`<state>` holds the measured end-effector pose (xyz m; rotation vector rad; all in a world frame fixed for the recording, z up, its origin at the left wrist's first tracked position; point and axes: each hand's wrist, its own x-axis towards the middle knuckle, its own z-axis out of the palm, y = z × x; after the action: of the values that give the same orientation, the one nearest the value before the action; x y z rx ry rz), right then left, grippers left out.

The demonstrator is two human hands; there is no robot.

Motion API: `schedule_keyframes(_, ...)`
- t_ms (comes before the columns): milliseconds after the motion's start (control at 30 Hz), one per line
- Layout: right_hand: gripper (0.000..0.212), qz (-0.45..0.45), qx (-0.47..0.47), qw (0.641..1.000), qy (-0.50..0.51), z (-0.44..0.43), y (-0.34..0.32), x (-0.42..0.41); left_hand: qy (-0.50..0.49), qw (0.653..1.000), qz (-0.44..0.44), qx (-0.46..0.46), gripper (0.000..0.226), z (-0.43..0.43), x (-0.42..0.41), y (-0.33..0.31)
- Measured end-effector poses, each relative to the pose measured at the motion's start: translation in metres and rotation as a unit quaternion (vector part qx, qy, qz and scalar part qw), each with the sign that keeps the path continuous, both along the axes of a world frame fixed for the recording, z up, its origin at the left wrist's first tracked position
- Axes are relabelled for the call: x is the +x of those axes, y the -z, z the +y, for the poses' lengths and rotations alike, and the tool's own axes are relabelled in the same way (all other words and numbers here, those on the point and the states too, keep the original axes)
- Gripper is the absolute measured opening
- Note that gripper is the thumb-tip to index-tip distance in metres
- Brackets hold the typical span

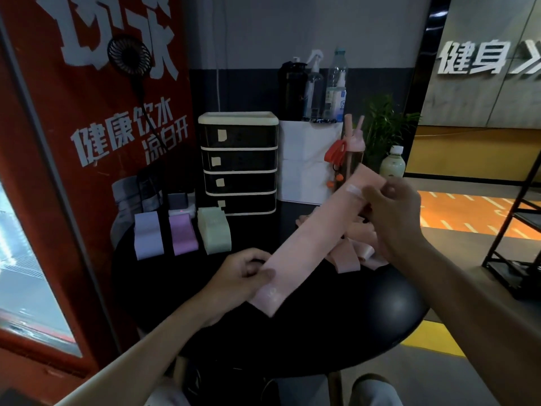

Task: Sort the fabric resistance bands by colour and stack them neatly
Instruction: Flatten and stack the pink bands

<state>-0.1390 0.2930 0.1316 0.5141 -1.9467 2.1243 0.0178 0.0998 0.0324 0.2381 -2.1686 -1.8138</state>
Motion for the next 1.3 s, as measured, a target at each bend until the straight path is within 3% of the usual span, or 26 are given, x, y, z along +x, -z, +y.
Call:
schedule_keyframes(67, 0.019, -0.014, 0.022, 1.000, -0.011, 0.013, 0.014, 0.000, -0.028, 0.999, -0.013, -0.016, 0.013, -0.012, 0.005, -0.006)
schedule_keyframes(167, 0.014, -0.060, 0.125, 0.989, -0.044, 0.028, 0.047, -0.001, -0.019, 0.993, -0.068, -0.098, 0.011, -0.033, 0.011, -0.008)
schedule_keyframes(267, 0.013, -0.049, 0.254, 0.965, -0.031, 0.040, 0.082, 0.004, -0.007, 0.978, -0.118, -0.171, 0.015, -0.048, 0.015, -0.008)
schedule_keyframes(400, 0.015, -0.018, 0.352, 0.935, -0.021, 0.053, 0.109, 0.016, -0.003, 0.960, -0.138, -0.243, 0.015, -0.057, 0.015, -0.003)
schedule_keyframes(567, 0.023, 0.004, 0.470, 0.883, 0.011, 0.064, 0.124, 0.020, 0.000, 0.954, -0.131, -0.270, 0.009, -0.067, 0.015, 0.000)
schedule_keyframes(733, 0.016, 0.027, 0.464, 0.885, 0.024, 0.070, 0.128, 0.014, -0.002, 0.951, -0.146, -0.271, 0.015, -0.072, 0.019, -0.003)
schedule_keyframes(933, 0.014, 0.052, 0.414, 0.908, 0.020, 0.073, 0.132, 0.012, -0.079, 0.972, -0.118, -0.188, 0.017, -0.073, 0.021, 0.002)
schedule_keyframes(1100, 0.013, 0.074, 0.428, 0.901, 0.021, 0.074, 0.137, 0.011, -0.078, 0.956, -0.108, -0.263, 0.013, -0.078, 0.020, 0.008)
schedule_keyframes(1300, 0.018, 0.068, 0.451, 0.890, 0.001, 0.071, 0.131, 0.008, -0.044, 0.952, -0.126, -0.277, 0.020, -0.081, 0.028, 0.012)
